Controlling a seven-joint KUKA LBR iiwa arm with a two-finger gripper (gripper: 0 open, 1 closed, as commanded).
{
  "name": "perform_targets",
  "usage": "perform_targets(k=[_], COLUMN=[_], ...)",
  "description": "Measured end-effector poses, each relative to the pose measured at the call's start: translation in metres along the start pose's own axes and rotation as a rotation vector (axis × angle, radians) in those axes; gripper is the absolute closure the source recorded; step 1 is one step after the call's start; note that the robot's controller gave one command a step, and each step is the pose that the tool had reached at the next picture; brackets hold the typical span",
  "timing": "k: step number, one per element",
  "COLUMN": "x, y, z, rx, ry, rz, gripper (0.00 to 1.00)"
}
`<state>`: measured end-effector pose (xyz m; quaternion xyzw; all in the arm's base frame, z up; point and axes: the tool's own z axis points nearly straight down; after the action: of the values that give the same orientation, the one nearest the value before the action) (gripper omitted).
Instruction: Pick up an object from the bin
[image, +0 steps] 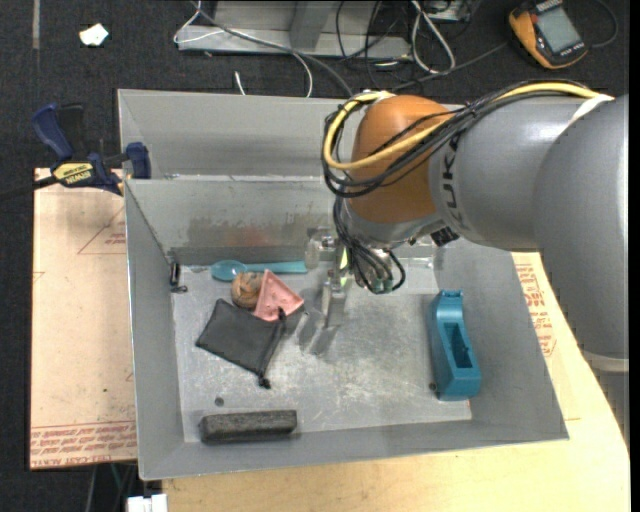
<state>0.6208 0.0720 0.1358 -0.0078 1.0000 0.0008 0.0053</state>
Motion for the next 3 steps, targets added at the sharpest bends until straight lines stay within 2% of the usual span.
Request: perform_targets(k=[1,2,3], x=[0.012,0.002,0.005], y=[0.009,0.036,0.057], z=[0.013,0.054,0.053], rx=[0.000,-0.003,-0.001], ry=[0.000,-0.003,-0.008], rz=[-0.013,0.078,0.204], gripper=[0.00,0.00,1.00])
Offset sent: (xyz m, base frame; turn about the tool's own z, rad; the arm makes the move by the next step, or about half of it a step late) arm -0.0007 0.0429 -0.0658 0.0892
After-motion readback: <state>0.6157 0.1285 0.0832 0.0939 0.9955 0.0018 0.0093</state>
